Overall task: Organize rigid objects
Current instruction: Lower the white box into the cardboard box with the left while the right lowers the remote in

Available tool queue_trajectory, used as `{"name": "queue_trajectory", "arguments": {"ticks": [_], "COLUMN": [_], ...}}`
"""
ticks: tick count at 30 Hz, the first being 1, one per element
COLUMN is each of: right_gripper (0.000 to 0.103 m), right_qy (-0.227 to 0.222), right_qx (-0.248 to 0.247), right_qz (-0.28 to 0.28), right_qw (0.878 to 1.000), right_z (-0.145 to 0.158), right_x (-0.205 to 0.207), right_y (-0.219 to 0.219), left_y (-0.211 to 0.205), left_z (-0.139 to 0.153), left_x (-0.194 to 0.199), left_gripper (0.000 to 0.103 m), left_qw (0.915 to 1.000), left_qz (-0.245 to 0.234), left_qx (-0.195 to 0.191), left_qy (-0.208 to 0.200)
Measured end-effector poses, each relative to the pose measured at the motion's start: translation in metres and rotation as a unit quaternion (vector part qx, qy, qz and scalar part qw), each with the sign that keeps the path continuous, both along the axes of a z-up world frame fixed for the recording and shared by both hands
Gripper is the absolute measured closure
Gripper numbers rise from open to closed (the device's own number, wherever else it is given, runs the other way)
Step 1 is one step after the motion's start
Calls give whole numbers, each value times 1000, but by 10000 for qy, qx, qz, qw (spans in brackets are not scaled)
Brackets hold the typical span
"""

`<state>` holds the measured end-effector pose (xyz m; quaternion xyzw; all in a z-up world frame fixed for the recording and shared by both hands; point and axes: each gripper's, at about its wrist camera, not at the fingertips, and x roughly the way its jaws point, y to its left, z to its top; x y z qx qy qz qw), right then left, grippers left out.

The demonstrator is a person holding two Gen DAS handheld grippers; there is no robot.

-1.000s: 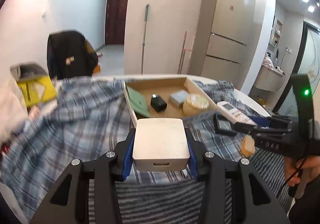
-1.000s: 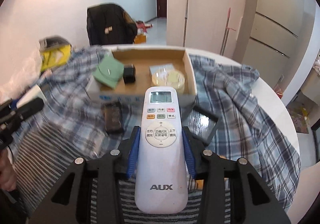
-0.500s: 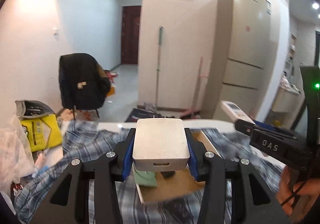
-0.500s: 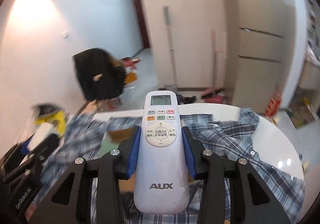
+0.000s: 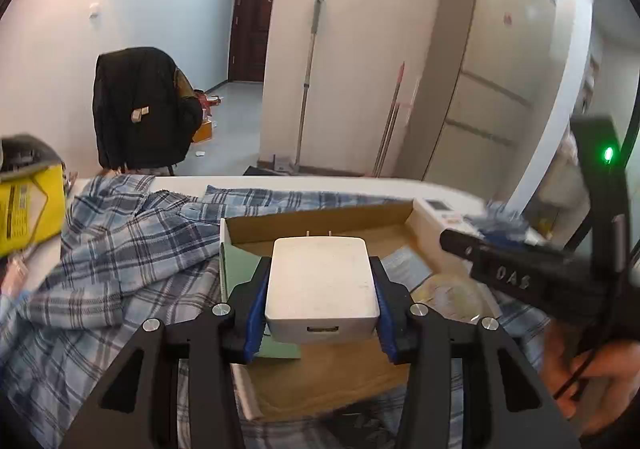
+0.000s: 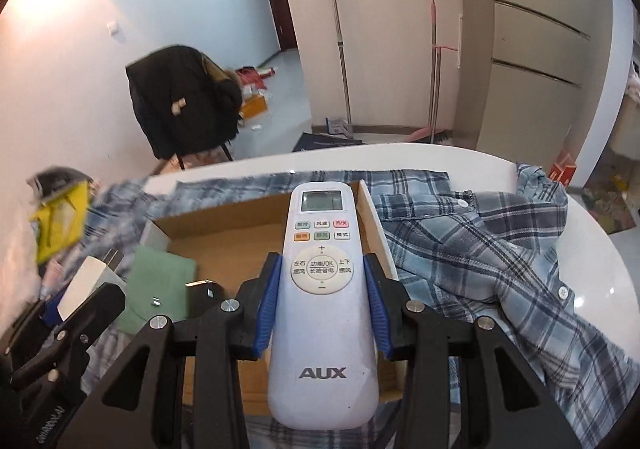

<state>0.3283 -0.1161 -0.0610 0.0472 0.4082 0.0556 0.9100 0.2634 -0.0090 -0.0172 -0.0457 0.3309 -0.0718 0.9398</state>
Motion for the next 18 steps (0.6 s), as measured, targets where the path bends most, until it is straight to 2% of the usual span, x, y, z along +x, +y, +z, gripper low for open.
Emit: {"name": "queue_trajectory", "arguments": {"ticks": [5, 9, 11, 14, 15, 17, 18], "right_gripper": [64, 64, 64, 63, 62, 50, 47], "right_qy": [269, 390, 370, 181, 125, 83, 79], "right_qx": [96, 217, 159, 154, 136, 101, 78], "right_qz": [118, 210, 257, 342, 366, 392, 388], "right_qw": [9995, 9988, 9989, 9991, 9992, 9991, 9992], "right_z": [-18, -28, -28, -23, -21, -19, -18], "right_x": [10, 13, 12, 8, 7, 6, 6], "right_y": [-1, -1, 2, 5, 6, 7, 7], "left_y": [7, 15, 19, 20, 20, 21, 21], "left_z": [-12, -20, -22, -25, -27, -30, -32], "left_x": [6, 10, 11, 12, 13, 15, 16], "left_gripper": [55, 55, 55, 55, 55, 55, 55], "left_qw": [9999, 9994, 9994, 9994, 9994, 9993, 9992], "left_qz": [94, 320, 283, 298, 287, 274, 262], "left_qx": [-54, 89, -50, -21, -24, -54, -49], "left_qy": [91, 103, 171, 189, 212, 262, 289]}}
